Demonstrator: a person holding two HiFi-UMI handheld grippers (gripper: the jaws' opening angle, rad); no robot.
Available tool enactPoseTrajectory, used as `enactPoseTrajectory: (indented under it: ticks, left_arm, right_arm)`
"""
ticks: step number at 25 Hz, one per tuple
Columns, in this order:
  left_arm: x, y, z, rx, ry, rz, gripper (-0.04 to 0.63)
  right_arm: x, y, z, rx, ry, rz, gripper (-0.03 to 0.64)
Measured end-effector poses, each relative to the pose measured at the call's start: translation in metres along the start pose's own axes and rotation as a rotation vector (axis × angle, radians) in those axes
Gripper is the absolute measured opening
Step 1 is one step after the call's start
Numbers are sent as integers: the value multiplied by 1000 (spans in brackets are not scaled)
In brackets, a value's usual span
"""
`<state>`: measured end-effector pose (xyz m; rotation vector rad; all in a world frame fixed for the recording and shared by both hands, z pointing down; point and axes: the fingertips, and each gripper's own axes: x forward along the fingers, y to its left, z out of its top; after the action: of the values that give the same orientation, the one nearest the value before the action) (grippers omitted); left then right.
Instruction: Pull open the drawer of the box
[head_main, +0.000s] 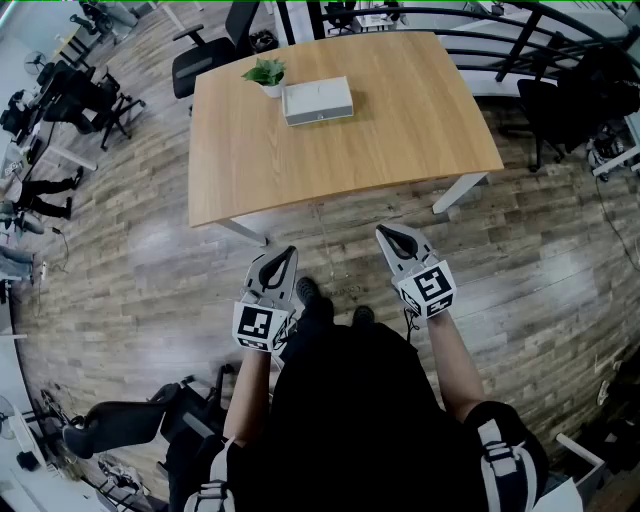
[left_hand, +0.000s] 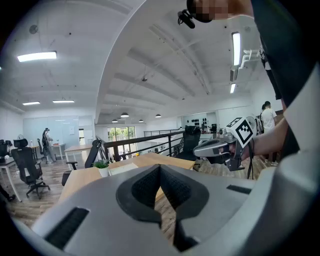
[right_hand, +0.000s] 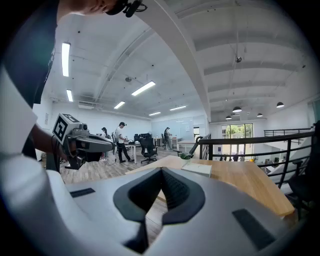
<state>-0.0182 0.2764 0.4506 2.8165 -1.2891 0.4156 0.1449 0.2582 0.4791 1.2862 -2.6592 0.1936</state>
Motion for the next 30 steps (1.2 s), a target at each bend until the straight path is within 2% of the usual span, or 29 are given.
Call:
enactPoseTrajectory:
  ticks: [13, 18, 25, 30]
  left_arm:
    - [7, -31, 26, 52, -19, -19, 23]
    - [7, -26, 26, 15, -22, -13, 23]
    - [15, -11, 20, 25, -20, -42, 23]
    - [37, 16, 21, -25, -37, -80, 23]
  right_arm:
    - [-31, -3, -13, 45, -3, -24, 25]
    - [-23, -7, -17, 62, -9, -30, 25]
    - [-9, -10, -29, 88, 28, -51, 25]
    - [16, -10, -18, 44, 50, -65, 25]
